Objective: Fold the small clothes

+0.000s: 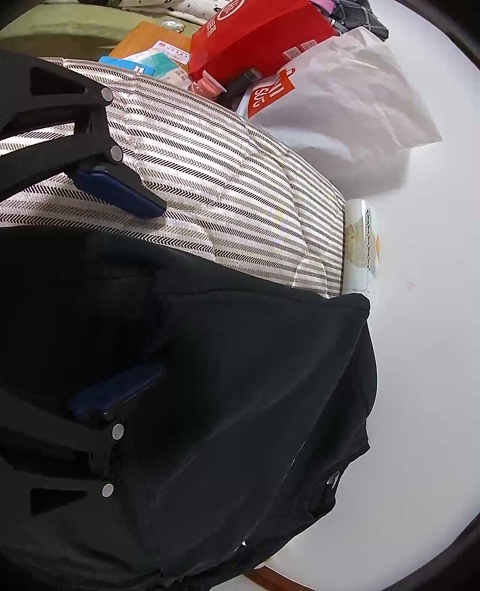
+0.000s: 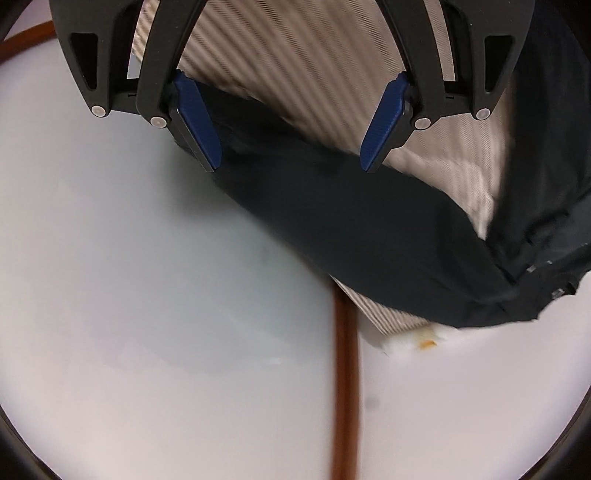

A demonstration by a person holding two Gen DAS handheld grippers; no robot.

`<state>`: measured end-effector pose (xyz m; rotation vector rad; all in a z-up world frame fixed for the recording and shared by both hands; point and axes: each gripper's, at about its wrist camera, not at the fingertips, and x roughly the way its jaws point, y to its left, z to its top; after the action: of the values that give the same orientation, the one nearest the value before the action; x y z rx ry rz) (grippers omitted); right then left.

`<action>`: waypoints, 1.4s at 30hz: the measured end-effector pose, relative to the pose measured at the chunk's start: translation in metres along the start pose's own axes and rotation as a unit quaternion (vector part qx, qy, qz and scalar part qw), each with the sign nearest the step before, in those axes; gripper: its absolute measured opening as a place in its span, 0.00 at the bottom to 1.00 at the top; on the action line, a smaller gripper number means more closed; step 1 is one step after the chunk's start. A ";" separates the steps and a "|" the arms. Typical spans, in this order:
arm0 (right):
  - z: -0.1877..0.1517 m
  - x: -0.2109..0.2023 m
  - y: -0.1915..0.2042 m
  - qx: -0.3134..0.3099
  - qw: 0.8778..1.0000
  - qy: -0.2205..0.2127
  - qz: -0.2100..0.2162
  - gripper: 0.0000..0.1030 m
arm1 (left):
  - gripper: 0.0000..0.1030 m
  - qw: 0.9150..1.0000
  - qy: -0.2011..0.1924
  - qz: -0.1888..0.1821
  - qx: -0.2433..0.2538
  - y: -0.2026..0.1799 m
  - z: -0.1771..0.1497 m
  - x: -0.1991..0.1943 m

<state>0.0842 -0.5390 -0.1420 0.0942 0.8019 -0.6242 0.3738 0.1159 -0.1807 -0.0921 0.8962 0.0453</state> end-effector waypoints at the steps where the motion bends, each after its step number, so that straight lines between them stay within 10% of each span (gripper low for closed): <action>1: -0.004 0.006 -0.007 0.003 1.000 0.008 -0.002 0.75 | 0.79 1.000 0.000 -0.001 0.000 0.000 0.000 0.000; 9: -0.011 0.035 -0.009 -0.014 0.999 0.038 0.003 0.72 | 0.81 1.000 0.001 -0.002 -0.001 0.000 0.000 0.000; 15: -0.005 0.034 -0.009 -0.038 0.999 0.025 -0.016 0.17 | 0.81 1.000 0.000 -0.006 -0.003 0.001 0.000 0.000; 23: 0.053 -0.052 0.008 -0.022 0.995 -0.097 0.006 0.11 | 0.79 0.996 0.045 -0.064 -0.038 0.012 0.001 -0.015; 29: 0.107 -0.152 0.080 -0.048 0.975 -0.198 0.087 0.11 | 0.80 0.997 0.053 -0.063 -0.008 0.014 -0.035 -0.067; 42: 0.115 -0.199 0.346 -0.168 0.927 -0.189 0.278 0.12 | 0.81 0.994 0.046 -0.055 0.082 0.017 -0.098 -0.129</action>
<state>0.2454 -0.1944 0.0254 -0.1112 0.4610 0.0441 0.2156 0.1232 -0.1419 0.0103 0.9832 -0.1360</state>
